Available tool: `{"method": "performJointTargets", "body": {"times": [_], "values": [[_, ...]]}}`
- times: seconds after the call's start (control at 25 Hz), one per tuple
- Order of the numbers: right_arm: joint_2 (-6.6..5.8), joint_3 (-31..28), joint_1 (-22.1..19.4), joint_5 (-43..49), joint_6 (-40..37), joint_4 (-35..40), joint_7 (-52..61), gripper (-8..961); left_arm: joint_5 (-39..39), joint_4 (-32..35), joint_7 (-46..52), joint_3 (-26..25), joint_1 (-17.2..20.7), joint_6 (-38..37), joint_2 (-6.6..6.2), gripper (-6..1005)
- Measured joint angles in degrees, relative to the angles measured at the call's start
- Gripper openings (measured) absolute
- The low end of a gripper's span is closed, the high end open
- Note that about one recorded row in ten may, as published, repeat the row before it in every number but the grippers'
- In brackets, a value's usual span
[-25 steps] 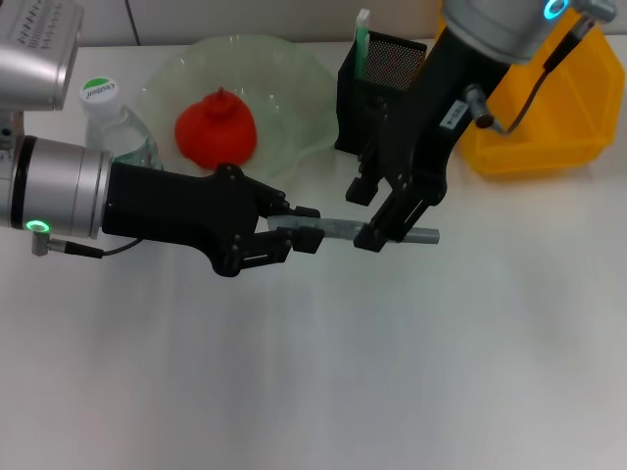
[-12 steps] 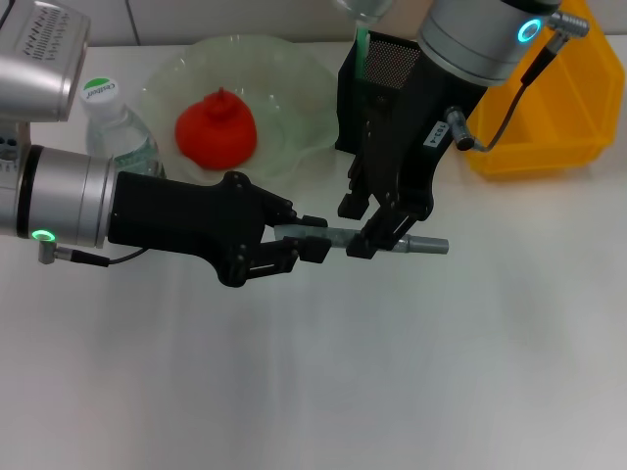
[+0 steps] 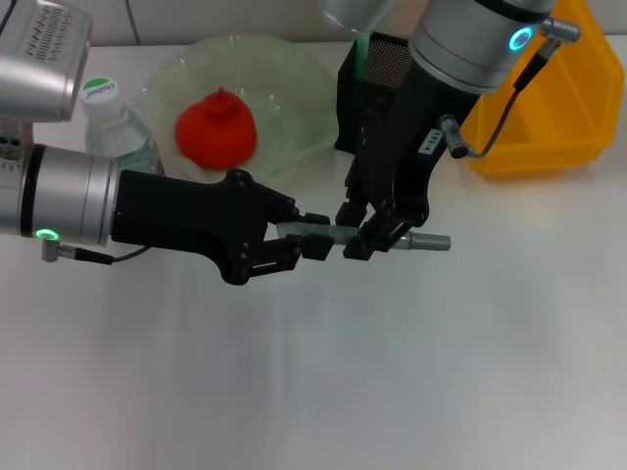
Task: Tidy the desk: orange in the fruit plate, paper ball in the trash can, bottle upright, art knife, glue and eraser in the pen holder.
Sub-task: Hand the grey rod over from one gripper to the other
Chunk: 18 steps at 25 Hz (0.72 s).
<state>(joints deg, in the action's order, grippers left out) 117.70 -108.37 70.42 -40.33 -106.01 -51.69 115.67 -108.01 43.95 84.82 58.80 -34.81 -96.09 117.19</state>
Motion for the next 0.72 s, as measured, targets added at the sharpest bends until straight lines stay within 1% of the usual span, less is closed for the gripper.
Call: {"method": "performJointTargets", "body": {"times": [0.04, 0.24, 0.48, 0.56, 0.72], "values": [[0.02, 0.0, 0.0, 0.0, 0.0, 0.0, -0.1, 452, 0.0, 0.0, 0.0, 0.0, 0.0, 0.1, 0.02, 198], [0.24, 0.0, 0.1, 0.1, 0.0, 0.0, -0.4, 331, 0.0, 0.0, 0.0, 0.0, 0.0, 0.5, 0.07, 202], [0.33, 0.0, 0.2, 0.7, 0.2, 0.0, -0.5, 256, 0.0, 0.0, -0.1, 0.0, 0.0, 0.7, 0.06, 206], [0.42, 0.0, 0.2, 1.0, 0.3, 0.0, -0.5, 163, 0.0, 0.0, -0.1, 0.0, -0.2, 0.8, 0.06, 207], [0.43, 0.0, 0.2, 1.5, 0.3, 0.0, -0.6, 153, 0.0, 0.0, -0.1, 0.0, -0.2, 0.8, 0.05, 209]]}}
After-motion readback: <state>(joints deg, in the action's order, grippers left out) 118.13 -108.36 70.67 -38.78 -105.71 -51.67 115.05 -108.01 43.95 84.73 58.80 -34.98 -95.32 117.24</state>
